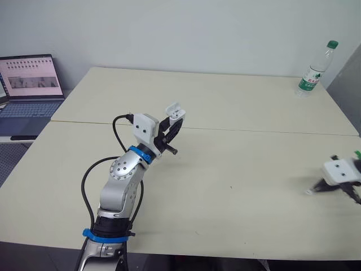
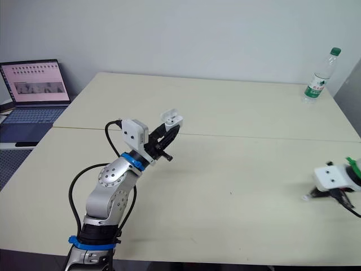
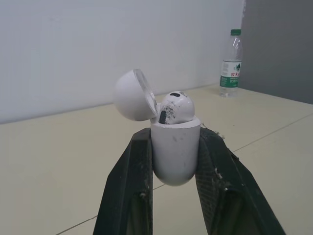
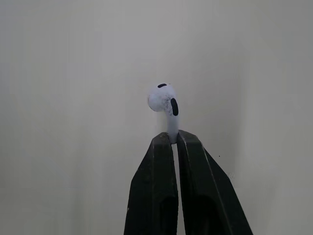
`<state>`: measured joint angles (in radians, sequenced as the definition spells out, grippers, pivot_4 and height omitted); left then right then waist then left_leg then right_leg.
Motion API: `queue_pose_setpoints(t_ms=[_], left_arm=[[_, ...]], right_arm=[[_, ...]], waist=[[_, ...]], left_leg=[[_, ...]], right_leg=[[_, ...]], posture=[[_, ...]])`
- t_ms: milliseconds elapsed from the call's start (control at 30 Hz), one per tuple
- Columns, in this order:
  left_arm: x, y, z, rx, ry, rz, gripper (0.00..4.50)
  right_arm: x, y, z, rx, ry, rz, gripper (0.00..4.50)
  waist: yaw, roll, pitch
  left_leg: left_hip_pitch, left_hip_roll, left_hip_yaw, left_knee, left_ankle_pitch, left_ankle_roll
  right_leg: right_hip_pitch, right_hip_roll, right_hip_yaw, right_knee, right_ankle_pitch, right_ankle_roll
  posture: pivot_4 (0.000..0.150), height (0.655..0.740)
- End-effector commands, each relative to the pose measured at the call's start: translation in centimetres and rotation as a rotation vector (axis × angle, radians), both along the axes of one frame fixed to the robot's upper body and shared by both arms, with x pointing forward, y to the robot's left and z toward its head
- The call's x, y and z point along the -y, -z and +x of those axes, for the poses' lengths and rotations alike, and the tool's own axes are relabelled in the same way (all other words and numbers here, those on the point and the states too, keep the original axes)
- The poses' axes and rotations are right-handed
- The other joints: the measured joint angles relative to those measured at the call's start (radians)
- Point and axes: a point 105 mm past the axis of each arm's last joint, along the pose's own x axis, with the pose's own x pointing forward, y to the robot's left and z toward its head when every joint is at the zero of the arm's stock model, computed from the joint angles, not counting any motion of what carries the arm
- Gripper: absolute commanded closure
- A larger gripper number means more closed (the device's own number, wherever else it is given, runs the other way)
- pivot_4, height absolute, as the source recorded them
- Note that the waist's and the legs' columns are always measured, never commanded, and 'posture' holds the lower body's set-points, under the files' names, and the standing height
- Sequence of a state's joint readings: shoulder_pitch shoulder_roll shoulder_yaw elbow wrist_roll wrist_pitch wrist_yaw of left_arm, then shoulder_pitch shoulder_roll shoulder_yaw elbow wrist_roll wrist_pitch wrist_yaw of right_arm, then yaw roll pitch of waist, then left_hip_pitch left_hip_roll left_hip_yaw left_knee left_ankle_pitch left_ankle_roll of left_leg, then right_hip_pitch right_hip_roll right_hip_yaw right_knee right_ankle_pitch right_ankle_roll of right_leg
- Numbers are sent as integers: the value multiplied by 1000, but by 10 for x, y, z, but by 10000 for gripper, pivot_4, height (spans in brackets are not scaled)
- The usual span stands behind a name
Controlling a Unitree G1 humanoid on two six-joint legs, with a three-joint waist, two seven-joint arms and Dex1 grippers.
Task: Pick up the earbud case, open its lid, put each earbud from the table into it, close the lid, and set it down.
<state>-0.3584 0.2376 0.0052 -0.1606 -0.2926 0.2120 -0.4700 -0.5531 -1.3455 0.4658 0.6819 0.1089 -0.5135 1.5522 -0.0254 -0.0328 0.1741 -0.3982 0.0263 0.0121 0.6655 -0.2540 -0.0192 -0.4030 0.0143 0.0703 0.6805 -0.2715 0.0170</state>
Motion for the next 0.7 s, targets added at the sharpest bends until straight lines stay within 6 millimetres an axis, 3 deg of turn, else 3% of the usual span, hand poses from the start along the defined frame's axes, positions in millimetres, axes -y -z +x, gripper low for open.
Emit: queue_pose_setpoints(t_ms=[33, 433, 700], left_arm=[[7, -12, -5, 60, 24, -15, 37142], [10, -13, -5, 61, 31, -18, 37142], [9, -13, -8, 67, 27, -2, 37142]], right_arm=[[13, -1, -9, -68, 41, -40, 44679], [16, 25, -14, -142, 107, -28, 44679], [29, 29, -12, -129, 165, -57, 44679]], waist=[[-4, 0, 0], [-5, 4, -1], [-5, 3, -1]], left_leg=[[0, 0, 0, 0, 0, 0], [2, 0, 2, 0, 0, 0], [2, 0, 1, 1, 0, 0]], right_leg=[[0, 0, 0, 0, 0, 0], [1, 1, 1, 1, 0, 0], [2, 1, 1, 0, 0, 0]], posture=[[1500, 7400], [1500, 7400], [1500, 7400]])
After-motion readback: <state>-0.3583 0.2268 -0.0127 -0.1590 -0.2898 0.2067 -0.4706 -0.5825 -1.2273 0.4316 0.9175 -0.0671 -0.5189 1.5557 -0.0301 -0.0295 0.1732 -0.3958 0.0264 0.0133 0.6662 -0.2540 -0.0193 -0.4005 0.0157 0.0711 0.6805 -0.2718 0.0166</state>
